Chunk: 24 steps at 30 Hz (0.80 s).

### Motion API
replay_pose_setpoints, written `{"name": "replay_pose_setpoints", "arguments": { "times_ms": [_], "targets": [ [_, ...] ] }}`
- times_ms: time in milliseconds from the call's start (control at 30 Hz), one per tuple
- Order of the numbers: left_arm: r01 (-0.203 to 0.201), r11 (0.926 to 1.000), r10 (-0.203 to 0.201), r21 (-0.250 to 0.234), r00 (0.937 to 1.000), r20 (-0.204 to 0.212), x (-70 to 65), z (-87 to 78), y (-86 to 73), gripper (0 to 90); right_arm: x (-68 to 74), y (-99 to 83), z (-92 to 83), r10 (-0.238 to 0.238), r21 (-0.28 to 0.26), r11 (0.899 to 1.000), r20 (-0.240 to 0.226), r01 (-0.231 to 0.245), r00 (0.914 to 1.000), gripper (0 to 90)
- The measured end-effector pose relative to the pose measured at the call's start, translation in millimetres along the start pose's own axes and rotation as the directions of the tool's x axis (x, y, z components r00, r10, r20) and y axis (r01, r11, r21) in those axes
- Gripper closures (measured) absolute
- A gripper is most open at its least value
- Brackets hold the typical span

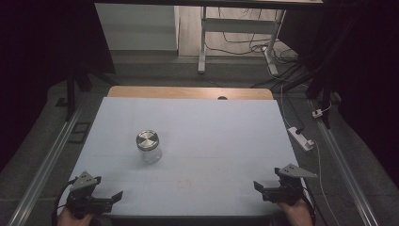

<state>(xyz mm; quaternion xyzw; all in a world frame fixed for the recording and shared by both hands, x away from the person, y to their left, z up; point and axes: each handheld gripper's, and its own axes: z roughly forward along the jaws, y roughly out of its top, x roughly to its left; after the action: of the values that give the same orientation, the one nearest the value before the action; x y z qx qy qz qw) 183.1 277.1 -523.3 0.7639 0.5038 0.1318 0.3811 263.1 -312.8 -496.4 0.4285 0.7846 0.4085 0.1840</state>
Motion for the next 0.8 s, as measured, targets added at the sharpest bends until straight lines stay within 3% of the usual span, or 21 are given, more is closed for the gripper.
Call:
{"name": "replay_pose_setpoints", "arguments": {
  "times_ms": [133, 267, 467, 800],
  "targets": [
    [0.000, 0.9999, 0.001, -0.016, 0.9991, 0.043, 1.5, -1.6, -1.0, 0.0, 1.6, 0.7, 1.0, -0.015, 0.000, 1.000, -0.005, 0.015, 0.9999, 0.0],
    [-0.006, 1.0000, 0.006, -0.008, 0.9982, 0.060, 1.6, -0.7, -0.9, 0.0, 4.3, 1.6, 2.3, -0.041, 0.004, 0.999, -0.008, 0.041, 0.9991, 0.0],
    [-0.002, 1.0000, 0.003, -0.008, 0.9984, 0.056, 1.5, -1.7, -2.0, 0.0, 5.1, 3.0, 3.7, 0.000, 0.010, 1.000, -0.044, 0.001, 0.9990, 0.0],
    [0.017, 0.9998, -0.016, -0.005, 0.9986, 0.050, 3.5, -1.6, -1.9, 0.0, 4.5, 3.7, 5.3, -0.006, 0.020, 1.000, -0.070, 0.008, 0.9975, 0.0]
  ]
}}
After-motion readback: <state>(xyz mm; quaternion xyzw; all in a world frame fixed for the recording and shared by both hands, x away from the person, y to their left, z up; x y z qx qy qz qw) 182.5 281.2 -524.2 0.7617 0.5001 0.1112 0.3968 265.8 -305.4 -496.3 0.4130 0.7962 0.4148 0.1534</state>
